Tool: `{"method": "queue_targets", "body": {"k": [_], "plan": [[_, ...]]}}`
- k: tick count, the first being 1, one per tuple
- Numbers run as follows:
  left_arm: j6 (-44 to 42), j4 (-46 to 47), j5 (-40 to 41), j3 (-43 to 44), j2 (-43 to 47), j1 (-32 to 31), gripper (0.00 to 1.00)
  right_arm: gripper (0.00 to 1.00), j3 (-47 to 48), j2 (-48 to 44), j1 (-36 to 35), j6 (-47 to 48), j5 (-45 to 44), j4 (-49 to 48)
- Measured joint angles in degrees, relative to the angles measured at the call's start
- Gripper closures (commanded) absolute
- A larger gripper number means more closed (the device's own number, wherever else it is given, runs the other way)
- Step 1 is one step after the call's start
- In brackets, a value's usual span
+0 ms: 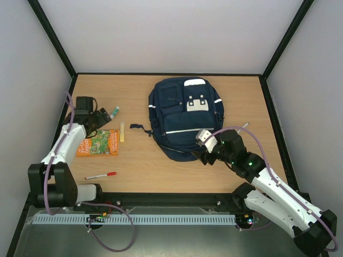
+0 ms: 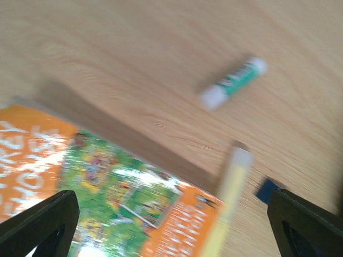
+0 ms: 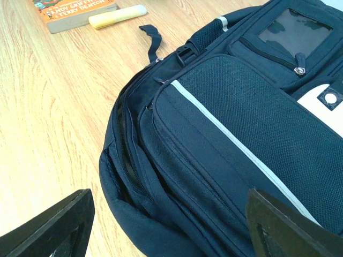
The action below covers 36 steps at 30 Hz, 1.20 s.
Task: Pack the student bag
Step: Move the book to the center of the board.
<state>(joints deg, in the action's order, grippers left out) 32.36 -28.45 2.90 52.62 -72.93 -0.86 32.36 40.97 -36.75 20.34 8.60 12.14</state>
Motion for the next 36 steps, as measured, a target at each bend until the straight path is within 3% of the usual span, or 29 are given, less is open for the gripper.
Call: {"method": "queue_targets", "body": {"k": [3, 8, 24, 36], "plan": [[-0.5, 0.4, -1.6, -0.7, -3.1, 6.7, 0.01, 0.22, 0.0, -0.5, 0.0, 0.0, 0.0, 0.0], [-0.8, 1.4, -2.0, -2.3, -5.9, 10.2, 0.01, 0.22, 0.0, -0.7, 0.0, 0.0, 0.1, 0.0], [-1.5, 2.4, 9.2, 0.4, -19.4, 9.6, 0.01, 0.22, -0.1, -0.7, 0.0, 0.3, 0.4, 0.0], [-2.4, 1.6, 12.3, -0.1, -20.5, 1.4, 0.01, 0.22, -0.2, -0.9, 0.0, 0.5, 0.4, 0.1]]}}
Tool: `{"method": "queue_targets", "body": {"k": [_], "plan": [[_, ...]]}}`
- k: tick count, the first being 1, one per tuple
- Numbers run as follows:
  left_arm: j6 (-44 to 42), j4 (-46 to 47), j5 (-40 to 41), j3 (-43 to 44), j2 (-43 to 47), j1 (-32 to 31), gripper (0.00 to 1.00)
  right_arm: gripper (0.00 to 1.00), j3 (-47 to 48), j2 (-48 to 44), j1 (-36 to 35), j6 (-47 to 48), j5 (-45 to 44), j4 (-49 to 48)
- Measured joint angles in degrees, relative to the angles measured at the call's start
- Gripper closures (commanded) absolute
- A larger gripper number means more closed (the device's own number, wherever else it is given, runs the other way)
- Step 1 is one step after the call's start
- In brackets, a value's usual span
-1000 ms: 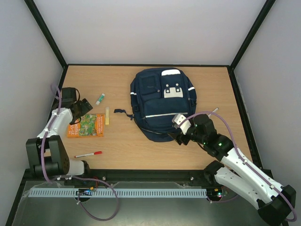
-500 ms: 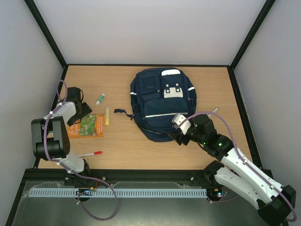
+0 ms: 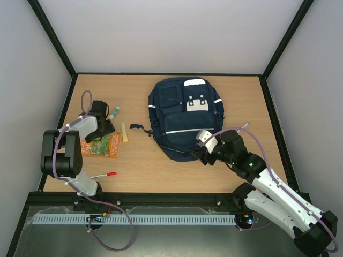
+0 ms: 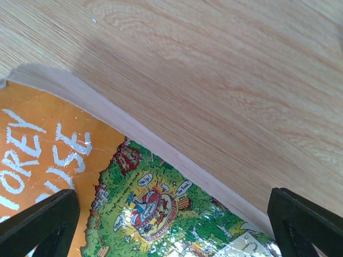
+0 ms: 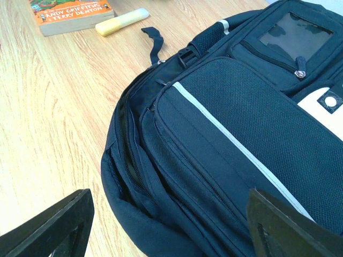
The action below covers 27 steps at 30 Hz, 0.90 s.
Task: Pack the student bag
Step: Move the book to the center of the board.
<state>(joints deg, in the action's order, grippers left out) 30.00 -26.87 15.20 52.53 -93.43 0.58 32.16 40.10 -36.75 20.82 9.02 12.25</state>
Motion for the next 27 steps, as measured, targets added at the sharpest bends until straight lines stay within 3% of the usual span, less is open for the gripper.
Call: {"method": "queue_targets", "body": {"k": [16, 27], "plan": [[4.7, -0.4, 4.1, -5.9, 3.4, -12.3, 0.01, 0.22, 0.0, -0.5, 0.0, 0.4, 0.2, 0.3], [13.7, -1.4, 7.3, -7.6, 4.1, -30.5, 0.01, 0.22, 0.0, -0.5, 0.0, 0.5, 0.5, 0.3]]}}
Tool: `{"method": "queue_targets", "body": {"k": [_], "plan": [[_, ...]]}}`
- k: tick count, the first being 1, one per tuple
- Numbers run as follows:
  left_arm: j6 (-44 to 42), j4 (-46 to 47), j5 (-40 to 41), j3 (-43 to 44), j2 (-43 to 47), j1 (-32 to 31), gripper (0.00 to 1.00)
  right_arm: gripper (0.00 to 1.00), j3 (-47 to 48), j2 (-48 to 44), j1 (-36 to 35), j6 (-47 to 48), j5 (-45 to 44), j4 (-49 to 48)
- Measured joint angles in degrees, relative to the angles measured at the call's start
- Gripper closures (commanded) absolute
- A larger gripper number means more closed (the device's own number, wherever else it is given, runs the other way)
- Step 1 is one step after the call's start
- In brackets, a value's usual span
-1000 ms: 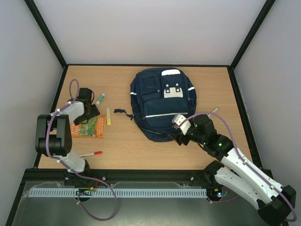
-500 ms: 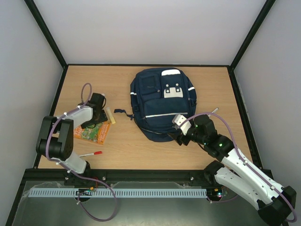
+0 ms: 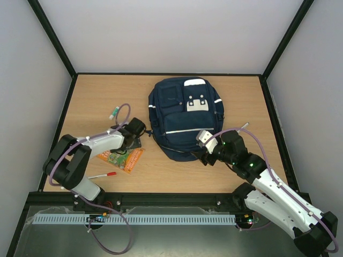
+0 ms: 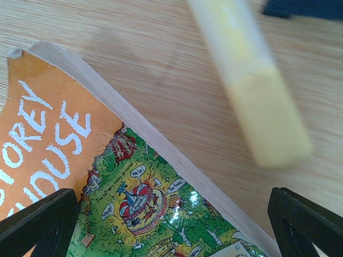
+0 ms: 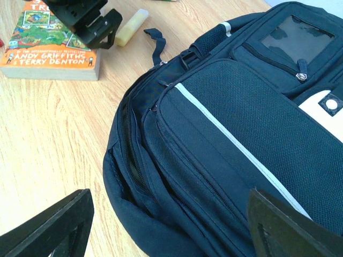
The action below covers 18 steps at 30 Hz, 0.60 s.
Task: Pack the student bag
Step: Move the book to the center of the board.
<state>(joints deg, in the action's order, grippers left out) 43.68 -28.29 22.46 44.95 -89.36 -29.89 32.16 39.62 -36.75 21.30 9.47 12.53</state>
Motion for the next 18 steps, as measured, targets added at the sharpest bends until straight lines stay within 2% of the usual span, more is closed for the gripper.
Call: {"method": "queue_targets", "body": {"k": [8, 13, 18], "plan": [[5.7, -0.7, 1.0, 0.7, -0.6, -11.5, 0.01, 0.22, 0.0, 0.0, 0.0, 0.1, 0.0, 0.0], [7.7, 0.2, -0.2, -0.3, 1.1, -17.1, 0.01, 0.22, 0.0, 0.7, 0.0, 0.1, 0.4, 0.0], [8.7, 1.6, 0.1, -0.7, 1.2, -25.5, 0.01, 0.22, 0.0, 2.6, 0.0, 0.1, 0.6, 0.1]]}}
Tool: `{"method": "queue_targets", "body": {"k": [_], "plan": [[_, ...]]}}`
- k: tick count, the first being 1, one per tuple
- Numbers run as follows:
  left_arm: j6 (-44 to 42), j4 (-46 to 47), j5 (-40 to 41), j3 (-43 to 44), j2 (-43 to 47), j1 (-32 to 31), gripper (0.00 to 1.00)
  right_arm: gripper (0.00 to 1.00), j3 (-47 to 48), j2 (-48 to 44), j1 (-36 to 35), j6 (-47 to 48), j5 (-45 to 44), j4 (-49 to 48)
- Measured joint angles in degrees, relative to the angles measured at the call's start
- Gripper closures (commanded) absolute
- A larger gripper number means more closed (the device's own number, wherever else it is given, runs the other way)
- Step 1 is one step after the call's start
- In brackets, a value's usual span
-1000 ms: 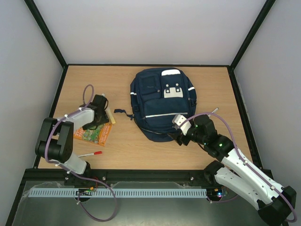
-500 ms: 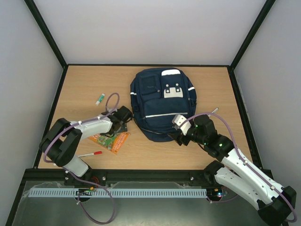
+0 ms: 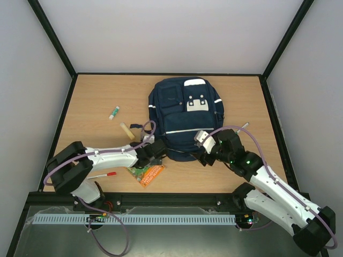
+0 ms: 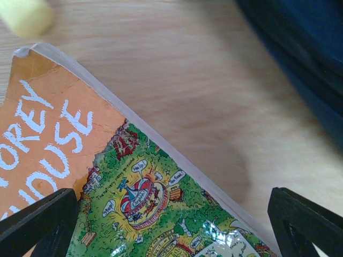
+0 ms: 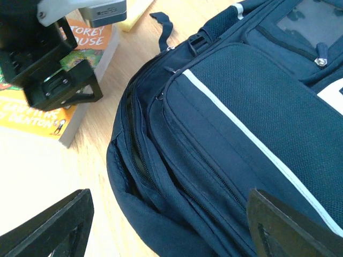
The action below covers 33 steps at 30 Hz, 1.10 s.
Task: Pack the student bag
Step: Move the book to the center of the board, then pick up the book from the center of the board.
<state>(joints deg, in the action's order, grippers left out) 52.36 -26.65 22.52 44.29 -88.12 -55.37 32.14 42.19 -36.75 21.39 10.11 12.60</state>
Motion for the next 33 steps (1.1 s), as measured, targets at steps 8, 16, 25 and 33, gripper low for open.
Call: {"method": "queue_targets", "body": {"k": [8, 16, 25, 33], "plan": [[-0.5, 0.0, -0.6, 2.6, -1.1, -8.2, 0.01, 0.25, 0.0, 2.6, 0.0, -0.9, 0.7, 0.2], [1.2, -2.6, -0.3, 4.1, 15.3, -9.7, 0.01, 0.32, 6.1, 10.3, 0.0, -2.6, 7.6, 4.9], [11.0, -9.4, 1.2, -1.1, 26.1, -6.7, 0.01, 0.46, 19.0, 26.4, -4.2, -8.4, 17.0, 7.6], [14.6, -7.6, -3.1, -12.7, 34.1, -4.4, 0.01, 0.55, 31.8, 45.7, -6.9, -14.6, 25.9, 12.6]]}}
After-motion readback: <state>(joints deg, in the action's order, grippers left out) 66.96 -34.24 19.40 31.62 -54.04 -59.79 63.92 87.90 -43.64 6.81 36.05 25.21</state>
